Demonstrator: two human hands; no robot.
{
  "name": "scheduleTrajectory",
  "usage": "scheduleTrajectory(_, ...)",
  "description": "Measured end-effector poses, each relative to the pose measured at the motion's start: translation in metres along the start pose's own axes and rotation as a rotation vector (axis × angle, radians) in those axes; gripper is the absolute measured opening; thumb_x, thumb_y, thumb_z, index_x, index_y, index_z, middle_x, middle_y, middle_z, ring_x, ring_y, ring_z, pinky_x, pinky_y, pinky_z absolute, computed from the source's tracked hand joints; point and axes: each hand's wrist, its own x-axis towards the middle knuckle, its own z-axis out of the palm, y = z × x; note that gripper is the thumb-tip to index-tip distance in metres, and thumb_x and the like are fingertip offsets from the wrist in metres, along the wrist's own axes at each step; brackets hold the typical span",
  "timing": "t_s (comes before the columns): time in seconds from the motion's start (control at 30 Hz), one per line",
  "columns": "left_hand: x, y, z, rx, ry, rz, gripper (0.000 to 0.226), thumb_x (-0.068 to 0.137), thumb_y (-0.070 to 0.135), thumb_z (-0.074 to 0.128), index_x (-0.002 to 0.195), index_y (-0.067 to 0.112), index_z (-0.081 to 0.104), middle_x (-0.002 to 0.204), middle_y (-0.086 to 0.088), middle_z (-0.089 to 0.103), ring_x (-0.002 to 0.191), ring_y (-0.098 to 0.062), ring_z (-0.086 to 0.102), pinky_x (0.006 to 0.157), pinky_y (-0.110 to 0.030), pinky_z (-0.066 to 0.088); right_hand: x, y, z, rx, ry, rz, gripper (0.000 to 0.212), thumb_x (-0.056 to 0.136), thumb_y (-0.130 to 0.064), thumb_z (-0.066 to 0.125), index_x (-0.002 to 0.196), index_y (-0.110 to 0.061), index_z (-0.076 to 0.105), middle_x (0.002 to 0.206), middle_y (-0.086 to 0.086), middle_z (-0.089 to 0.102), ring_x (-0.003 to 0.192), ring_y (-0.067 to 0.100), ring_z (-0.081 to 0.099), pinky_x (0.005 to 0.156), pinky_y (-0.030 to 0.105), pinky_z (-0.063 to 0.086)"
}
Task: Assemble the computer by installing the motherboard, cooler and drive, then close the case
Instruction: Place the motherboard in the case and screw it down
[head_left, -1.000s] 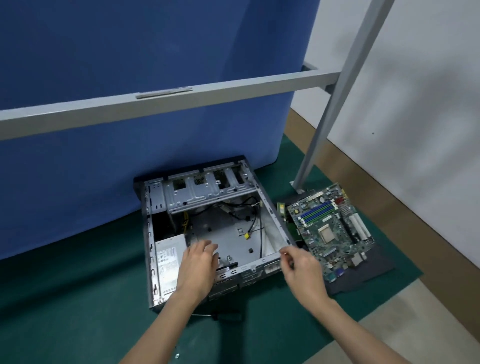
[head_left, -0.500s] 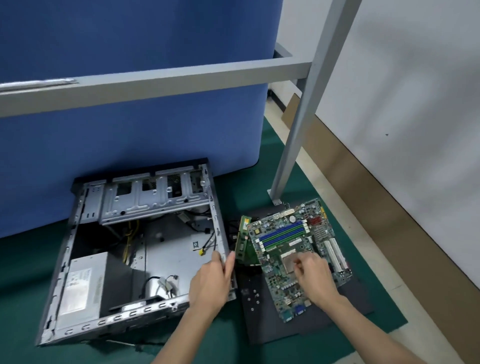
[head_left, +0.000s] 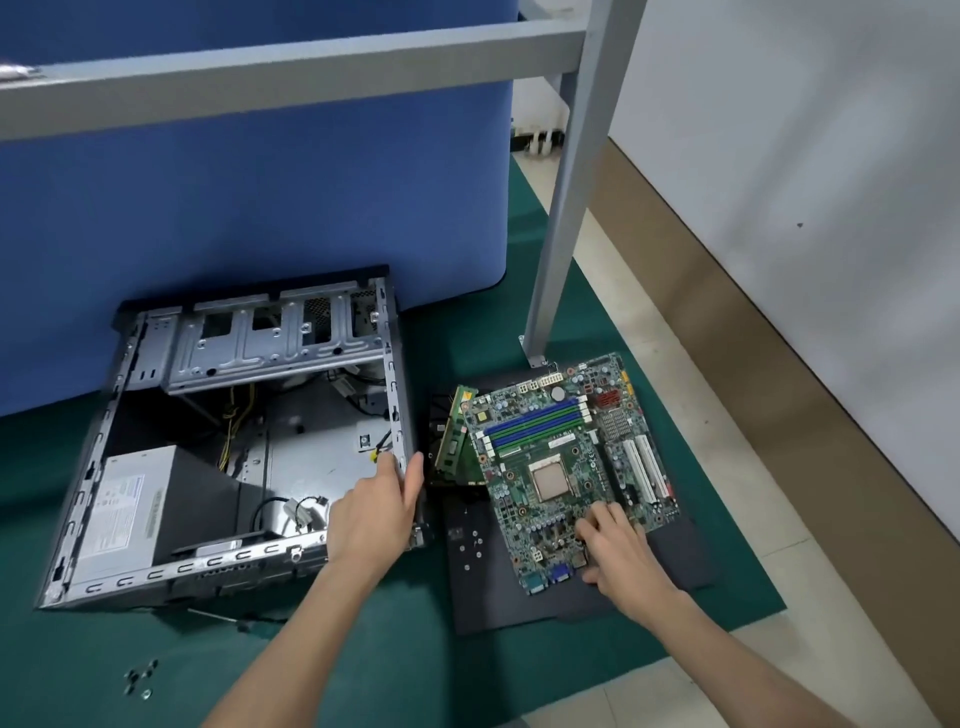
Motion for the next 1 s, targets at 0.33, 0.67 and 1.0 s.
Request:
scheduleTrajectory(0.33, -0.001, -0.001, 0.002, -0.005, -0.007, -0.01, 0.044, 0.097, 0.054, 0.017, 0.081, 0.018, 0.037, 0.051, 0.004, 0.048, 0.045, -0.014, 0.039, 0.05, -0.033, 0.026, -0.021, 0.014, -0.004, -0.211, 0.193, -0.163, 0.07, 0.039, 0.008, 0.085, 0.105, -0.004, 0.067, 0.11, 0.015, 0.064, 0.101, 0.03, 0.063, 0.078, 0.034, 0.056)
scheduleTrajectory(0.67, 0.002, 0.002, -0.014, -0.106, -0.149, 0.011, 0.042, 0.098, 0.052, 0.024, 0.082, 0.017, 0.039, 0.061, 0.0, 0.057, 0.052, -0.017, 0.052, 0.046, -0.03, 0.033, -0.052, 0.007, -0.083, -0.059, 0.353, -0.131, 0.062, 0.034, 0.006, 0.079, 0.092, -0.009, 0.063, 0.091, 0.004, 0.056, 0.079, 0.021, 0.051, 0.064, 0.027, 0.046)
scheduleTrajectory(1.0, -0.008, -0.017, -0.035, -0.25, -0.223, 0.04, 0.031, 0.101, 0.038, 0.035, 0.091, 0.014, 0.053, 0.071, -0.002, 0.059, 0.061, -0.019, 0.052, 0.056, -0.032, 0.037, -0.047, -0.027, -0.177, 0.172, 0.477, -0.302, 0.053, 0.067, 0.015, 0.052, 0.115, -0.007, 0.052, 0.111, 0.002, 0.043, 0.101, 0.021, 0.037, 0.085, 0.035, 0.045)
